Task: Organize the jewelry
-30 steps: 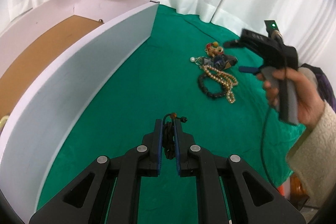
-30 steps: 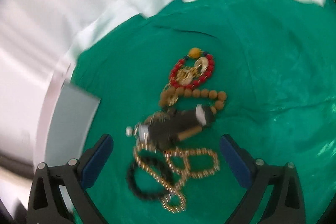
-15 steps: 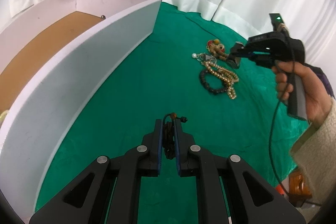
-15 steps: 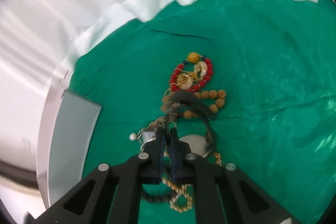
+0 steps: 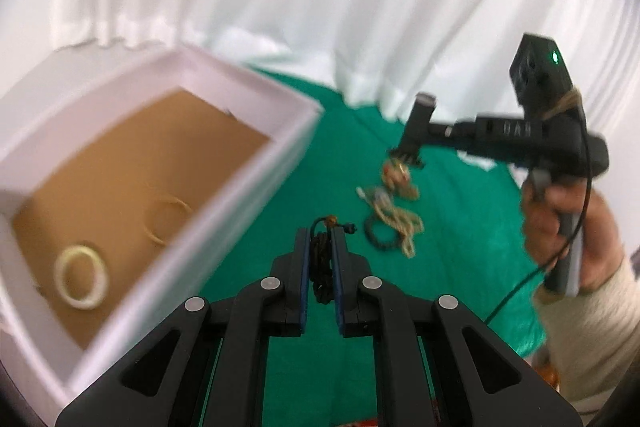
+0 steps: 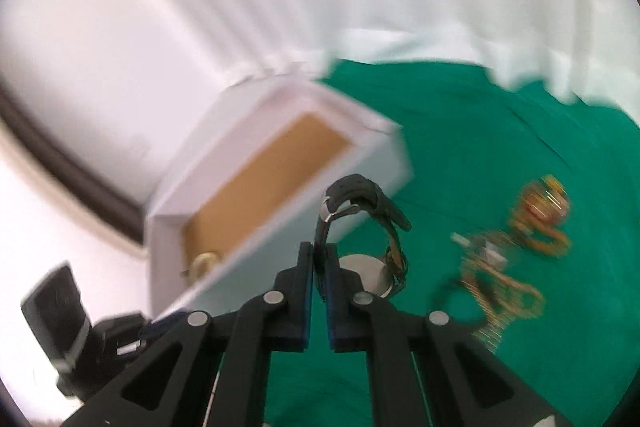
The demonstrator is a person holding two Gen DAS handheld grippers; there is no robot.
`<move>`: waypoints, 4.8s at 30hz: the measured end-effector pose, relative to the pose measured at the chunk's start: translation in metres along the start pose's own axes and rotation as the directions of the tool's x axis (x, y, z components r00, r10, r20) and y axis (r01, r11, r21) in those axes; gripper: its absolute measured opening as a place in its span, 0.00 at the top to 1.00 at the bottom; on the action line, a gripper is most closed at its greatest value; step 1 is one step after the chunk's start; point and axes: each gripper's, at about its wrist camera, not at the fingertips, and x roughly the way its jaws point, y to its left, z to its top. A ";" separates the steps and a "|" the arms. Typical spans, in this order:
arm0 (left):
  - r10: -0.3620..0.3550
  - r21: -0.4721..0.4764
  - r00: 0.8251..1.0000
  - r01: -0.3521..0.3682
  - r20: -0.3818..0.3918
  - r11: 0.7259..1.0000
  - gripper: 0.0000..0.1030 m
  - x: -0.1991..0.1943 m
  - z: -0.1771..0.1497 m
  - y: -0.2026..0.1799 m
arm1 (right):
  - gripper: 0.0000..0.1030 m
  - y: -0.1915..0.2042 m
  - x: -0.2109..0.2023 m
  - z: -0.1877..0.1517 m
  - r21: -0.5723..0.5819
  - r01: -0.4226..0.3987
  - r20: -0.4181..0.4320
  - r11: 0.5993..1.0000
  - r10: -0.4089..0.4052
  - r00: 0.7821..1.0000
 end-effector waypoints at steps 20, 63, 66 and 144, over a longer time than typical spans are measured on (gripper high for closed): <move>0.271 -0.206 0.942 -0.310 -0.197 0.928 0.82 0.066 0.003 0.158 | 0.57 0.096 0.209 0.038 -0.258 0.089 -0.149 0.962 -0.131 0.980; 0.503 -0.155 0.861 -0.508 -0.072 0.847 0.12 0.011 -0.070 0.094 | 0.30 -0.093 -0.068 -0.265 0.117 0.416 0.102 0.902 -0.428 0.898; 0.503 -0.137 0.864 -0.501 -0.024 0.854 0.10 0.002 -0.073 0.076 | 0.19 -0.095 -0.076 -0.268 0.136 0.440 0.117 0.888 -0.456 0.882; 0.154 0.264 0.988 -0.143 -0.019 0.954 0.00 0.038 -0.117 -0.107 | 0.18 -0.068 -0.104 -0.281 0.086 0.578 0.156 0.811 -0.584 0.796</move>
